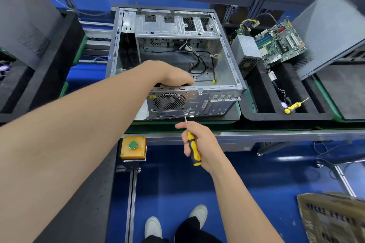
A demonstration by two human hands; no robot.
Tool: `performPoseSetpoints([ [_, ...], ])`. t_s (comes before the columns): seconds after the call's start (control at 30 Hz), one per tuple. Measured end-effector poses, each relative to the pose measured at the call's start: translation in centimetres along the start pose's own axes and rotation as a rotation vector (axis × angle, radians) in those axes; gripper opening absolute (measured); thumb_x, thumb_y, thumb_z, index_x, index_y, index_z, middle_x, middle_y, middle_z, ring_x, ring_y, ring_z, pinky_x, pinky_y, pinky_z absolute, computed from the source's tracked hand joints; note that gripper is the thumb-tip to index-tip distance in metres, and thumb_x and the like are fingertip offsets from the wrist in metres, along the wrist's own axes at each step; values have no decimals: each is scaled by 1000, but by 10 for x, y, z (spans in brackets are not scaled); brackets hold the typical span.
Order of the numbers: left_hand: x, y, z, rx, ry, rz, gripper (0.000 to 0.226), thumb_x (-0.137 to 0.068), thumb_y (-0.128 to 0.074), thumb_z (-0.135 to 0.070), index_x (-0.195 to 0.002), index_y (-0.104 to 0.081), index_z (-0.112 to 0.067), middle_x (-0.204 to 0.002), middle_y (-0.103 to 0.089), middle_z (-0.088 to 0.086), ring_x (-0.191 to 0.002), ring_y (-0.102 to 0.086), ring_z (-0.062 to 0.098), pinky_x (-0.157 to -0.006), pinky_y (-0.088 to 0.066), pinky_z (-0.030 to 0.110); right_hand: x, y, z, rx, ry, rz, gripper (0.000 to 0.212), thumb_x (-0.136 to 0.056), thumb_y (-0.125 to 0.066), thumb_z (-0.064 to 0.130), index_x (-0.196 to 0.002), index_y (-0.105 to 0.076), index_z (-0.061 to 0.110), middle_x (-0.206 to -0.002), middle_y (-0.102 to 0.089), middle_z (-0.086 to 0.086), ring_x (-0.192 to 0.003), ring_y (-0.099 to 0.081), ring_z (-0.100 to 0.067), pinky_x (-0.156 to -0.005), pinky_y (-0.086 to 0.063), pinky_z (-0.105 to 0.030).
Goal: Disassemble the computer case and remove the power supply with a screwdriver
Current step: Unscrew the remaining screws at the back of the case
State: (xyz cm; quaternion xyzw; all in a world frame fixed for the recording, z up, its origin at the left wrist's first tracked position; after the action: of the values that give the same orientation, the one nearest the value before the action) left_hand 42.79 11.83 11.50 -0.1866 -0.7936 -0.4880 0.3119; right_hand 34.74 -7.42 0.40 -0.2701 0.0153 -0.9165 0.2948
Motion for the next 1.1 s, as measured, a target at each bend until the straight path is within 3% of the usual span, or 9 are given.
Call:
performPoseSetpoints([
  [0.1, 1, 8, -19, -98, 20, 22, 25, -89, -35, -46, -73, -38, -26, -71, -35, 1, -60, -25, 23, -66, -26, 41, 3, -4, 1, -100, 3, 124, 30, -113, -42, 22, -119, -68, 7, -78, -61, -9, -50, -58, -23, -51, -50, -32],
  [0.2, 0, 10, -40, -223, 102, 27, 35, -87, -34, -47, -85, -46, -14, -79, -40, 18, -60, -48, 31, -65, -28, 39, 4, -10, 0, -177, -21, 169, 25, -112, -45, 26, -118, -64, 10, -81, -63, -12, -54, -63, -23, -51, -52, -31],
  [0.3, -3, 7, -54, -319, 165, -10, 42, -93, -27, -53, -105, -47, -18, -106, -47, 15, -83, -54, 30, -73, -33, 39, 4, -11, -7, -347, -51, 157, 24, -111, -48, 28, -116, -66, 12, -77, -60, -11, -43, -49, -17, -43, -40, -27],
  [0.4, -6, 5, -53, -281, 201, 9, 49, -97, -25, -48, -119, -53, -13, -112, -55, 15, -91, -54, 30, -78, -35, 36, 5, -13, -14, -581, -109, 193, 24, -110, -53, 29, -112, -70, 12, -66, -52, -6, -38, -36, -13, -40, -31, -25],
  [0.53, -12, 2, -39, -93, 181, 58, 21, -94, -29, -27, -86, -43, -15, -86, -43, 11, -67, -32, 25, -73, -29, 40, 6, -15, -15, -734, -171, 249, 21, -109, -57, 28, -108, -72, 13, -59, -40, 1, -34, -32, -11, -35, -31, -25],
  [0.7, -16, 1, -34, -81, 195, 51, 17, -99, -29, -25, -97, -44, -16, -100, -45, 8, -81, -39, 25, -76, -35, 40, 4, -7, -7, -302, -50, 35, 23, -113, -45, 22, -110, -65, 9, -68, -51, -8, -34, -32, -14, -37, -27, -23],
  [0.93, -16, 0, -36, -128, 188, 5, 15, -101, -29, -27, -99, -42, -20, -96, -42, 6, -74, -39, 24, -71, -38, 36, 10, -25, 5, 1102, 230, -546, 15, -108, -42, 24, -94, -45, 23, -65, -52, 1, -54, -45, -23, -54, -37, -36],
  [1.0, -14, -1, -39, -172, 162, -45, 18, -102, -29, -27, -105, -45, -20, -99, -53, 7, -76, -45, 25, -72, -41, 35, 12, -29, 0, 1118, 290, -620, 14, -108, -43, 28, -95, -47, 27, -64, -51, 4, -56, -47, -24, -54, -34, -36],
  [1.1, -10, -2, -42, -242, 125, -111, 32, -104, -28, -24, -116, -56, -13, -107, -63, 10, -75, -53, 27, -76, -45, 37, 5, -15, -2, 693, 247, -480, 21, -104, -46, 37, -93, -63, 32, -61, -60, 3, -54, -53, -18, -50, -37, -32],
])
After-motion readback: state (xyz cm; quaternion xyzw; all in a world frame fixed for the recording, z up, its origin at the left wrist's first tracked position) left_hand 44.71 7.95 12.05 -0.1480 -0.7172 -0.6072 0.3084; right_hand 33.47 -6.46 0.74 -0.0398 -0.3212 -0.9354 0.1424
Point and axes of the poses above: each hand's wrist, its own x-axis away from the middle knuckle, its own y-axis out of the back of the hand, z = x × y, the point moved 3 cm from there along -x, towards the middle knuckle
